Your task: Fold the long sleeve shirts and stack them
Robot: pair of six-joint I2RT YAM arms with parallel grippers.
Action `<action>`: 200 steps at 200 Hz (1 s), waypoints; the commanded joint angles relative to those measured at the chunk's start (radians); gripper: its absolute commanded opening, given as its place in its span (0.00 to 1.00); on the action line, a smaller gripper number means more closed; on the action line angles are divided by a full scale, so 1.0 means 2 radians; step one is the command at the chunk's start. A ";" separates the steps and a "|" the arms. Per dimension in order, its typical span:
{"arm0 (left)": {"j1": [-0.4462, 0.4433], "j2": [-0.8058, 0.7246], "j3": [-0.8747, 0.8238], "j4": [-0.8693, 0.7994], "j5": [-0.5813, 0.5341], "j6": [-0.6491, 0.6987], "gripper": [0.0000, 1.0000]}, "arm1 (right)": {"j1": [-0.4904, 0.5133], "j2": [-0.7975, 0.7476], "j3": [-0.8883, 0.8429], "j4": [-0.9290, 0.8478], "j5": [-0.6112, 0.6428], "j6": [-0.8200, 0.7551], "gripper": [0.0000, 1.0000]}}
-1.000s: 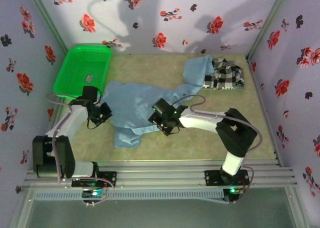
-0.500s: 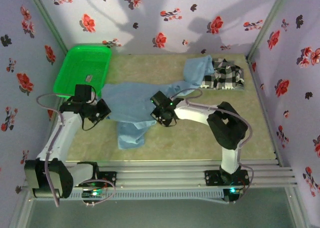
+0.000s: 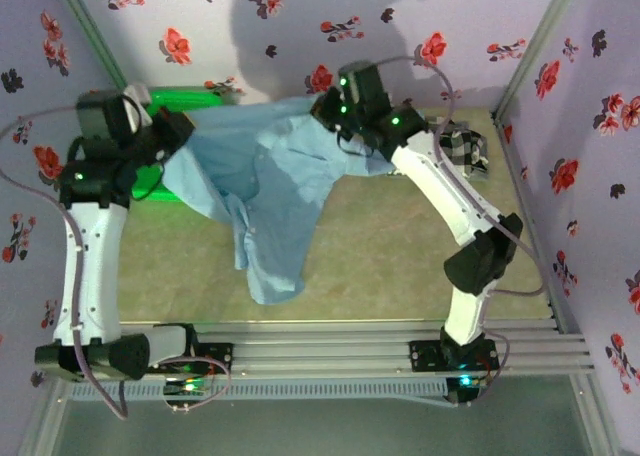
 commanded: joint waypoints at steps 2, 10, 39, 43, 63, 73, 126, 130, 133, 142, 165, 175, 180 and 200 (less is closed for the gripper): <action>0.037 0.039 0.094 -0.002 0.011 0.029 0.00 | -0.027 0.077 0.120 -0.006 -0.049 -0.047 0.00; 0.048 0.053 0.130 0.002 0.021 0.032 0.00 | -0.037 0.107 0.174 0.005 -0.071 -0.045 0.00; 0.070 0.111 0.288 -0.010 0.039 0.048 0.00 | -0.077 0.197 0.339 0.086 -0.124 0.014 0.00; 0.073 0.119 0.312 -0.016 0.040 0.049 0.01 | -0.083 0.201 0.343 0.102 -0.127 0.028 0.00; 0.090 0.155 0.434 -0.035 0.058 0.051 0.02 | -0.108 0.202 0.341 0.173 -0.139 0.073 0.00; 0.096 0.161 0.471 -0.030 0.072 0.043 0.02 | -0.116 0.197 0.341 0.191 -0.147 0.078 0.00; -0.001 0.048 0.257 0.050 0.122 0.009 0.02 | -0.158 0.072 0.174 0.050 -0.186 -0.023 0.00; -0.024 0.033 0.223 0.056 0.116 0.010 0.02 | -0.160 0.050 0.142 0.046 -0.183 -0.036 0.00; -0.043 0.022 0.188 0.060 0.110 0.009 0.02 | -0.162 0.034 0.109 0.045 -0.180 -0.044 0.00; -0.100 -0.009 0.093 0.077 0.088 -0.001 0.03 | -0.173 -0.015 0.013 0.046 -0.172 -0.056 0.00; -0.253 -0.048 -0.119 0.170 0.030 -0.059 0.03 | -0.234 -0.124 -0.198 0.039 -0.142 -0.080 0.00; -0.310 -0.036 -0.180 0.231 0.021 -0.095 0.05 | -0.268 -0.150 -0.257 0.026 -0.139 -0.090 0.00; -0.337 -0.023 -0.201 0.260 0.021 -0.108 0.06 | -0.286 -0.158 -0.275 0.016 -0.139 -0.100 0.00; -0.415 0.067 -0.210 0.332 0.044 -0.126 0.32 | -0.340 -0.152 -0.315 -0.022 -0.118 -0.152 0.05</action>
